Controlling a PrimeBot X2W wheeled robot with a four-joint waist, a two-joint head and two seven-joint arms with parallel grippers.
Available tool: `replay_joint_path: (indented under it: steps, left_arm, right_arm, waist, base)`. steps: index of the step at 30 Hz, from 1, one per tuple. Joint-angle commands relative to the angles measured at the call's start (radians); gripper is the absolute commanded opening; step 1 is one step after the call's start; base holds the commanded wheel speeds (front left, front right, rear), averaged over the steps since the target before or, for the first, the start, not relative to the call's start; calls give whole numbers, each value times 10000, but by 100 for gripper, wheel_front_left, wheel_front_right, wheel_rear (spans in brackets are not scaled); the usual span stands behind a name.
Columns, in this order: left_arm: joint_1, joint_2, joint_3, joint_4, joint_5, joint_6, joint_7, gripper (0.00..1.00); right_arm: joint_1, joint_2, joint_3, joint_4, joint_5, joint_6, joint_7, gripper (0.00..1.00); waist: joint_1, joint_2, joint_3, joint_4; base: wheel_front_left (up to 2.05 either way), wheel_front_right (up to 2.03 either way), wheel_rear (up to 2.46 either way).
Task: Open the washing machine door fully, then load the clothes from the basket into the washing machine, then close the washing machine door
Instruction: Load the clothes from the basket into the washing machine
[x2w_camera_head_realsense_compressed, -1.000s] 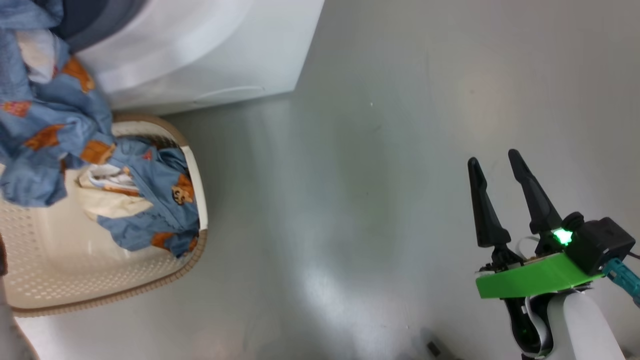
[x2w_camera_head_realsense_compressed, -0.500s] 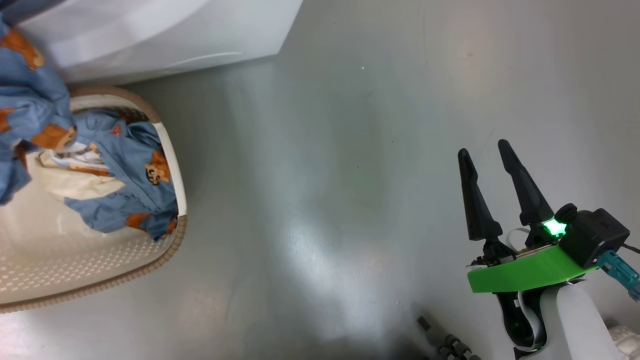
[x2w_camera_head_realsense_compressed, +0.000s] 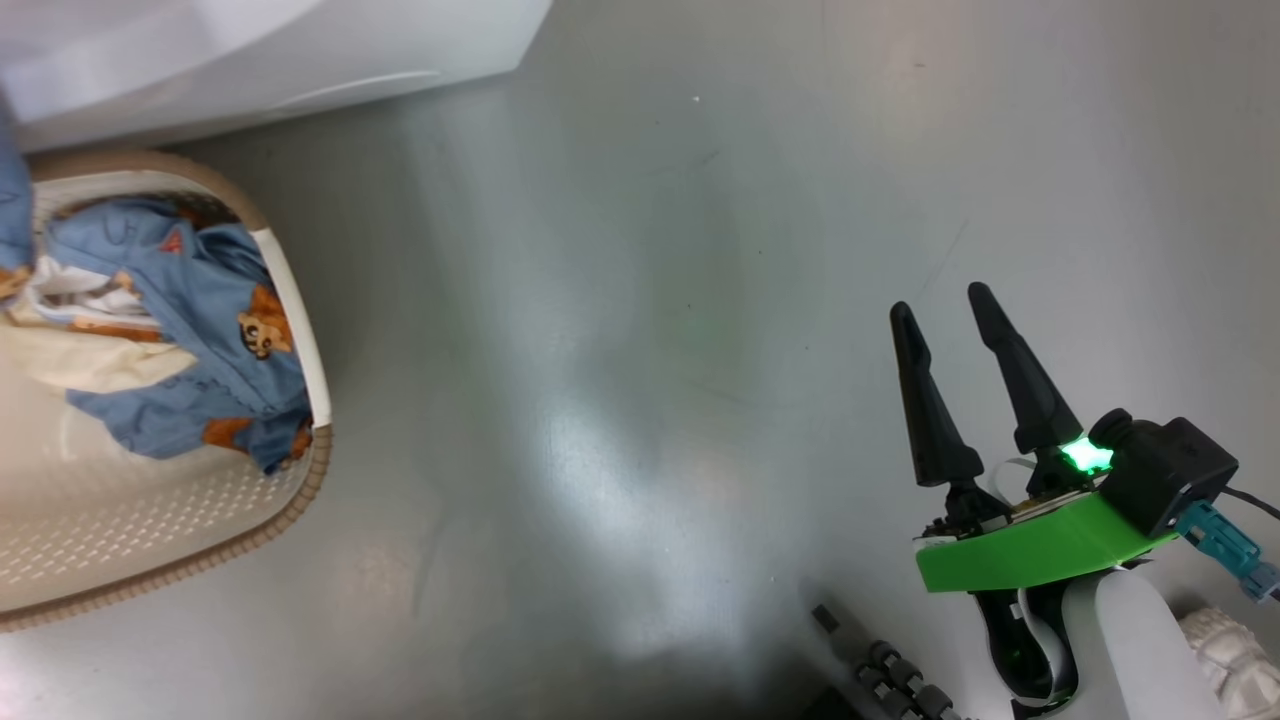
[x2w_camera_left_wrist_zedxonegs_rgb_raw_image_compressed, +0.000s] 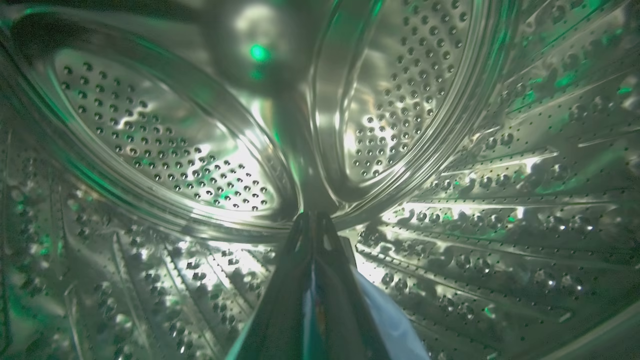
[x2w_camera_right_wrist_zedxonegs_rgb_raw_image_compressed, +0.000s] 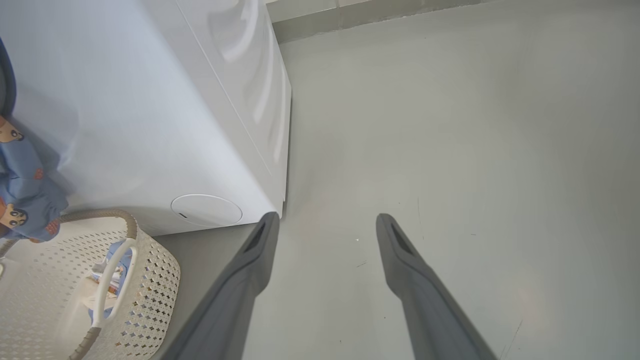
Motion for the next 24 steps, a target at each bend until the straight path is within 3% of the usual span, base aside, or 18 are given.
replay_joint_path:
  steps: [1,9,15,16,17,18,24]
  left_arm:
    - [-204,509,13,-395,180,44,-83,0]
    - [61,558,38,-2867,574,54,-147,0]
    - [618,501,240,-2418,432,48,-149,0]
    - [604,472,265,-2286,367,44,-149,16]
    - [623,450,246,-2081,317,37,-149,66]
    - [651,386,248,-1748,188,28,-121,100]
    - [427,330,64,-494,-65,2,192,100]
  right_arm:
    - [185,-39,265,-203,104,27,-118,100]
    - [82,-39,335,-157,249,27,-118,100]
    - [29,-39,418,8,308,27,-118,100]
    - [20,-39,419,27,313,27,-118,100]
    - [12,-39,414,44,311,27,-118,100]
    - [17,-39,413,71,305,27,-118,100]
    - [16,-39,436,209,299,27,-118,100]
  waist:
    - [0,0,92,-89]
    - [0,0,294,-183]
    - [0,0,206,-141]
    - [0,0,208,-128]
    - [0,0,196,-108]
    - [0,0,166,-80]
    - [0,0,54,23]
  base:
    - [0,0,0]
    - [0,0,0]
    - [0,0,0]
    - [0,0,0]
    - [0,0,0]
    - [0,0,0]
    - [0,0,0]
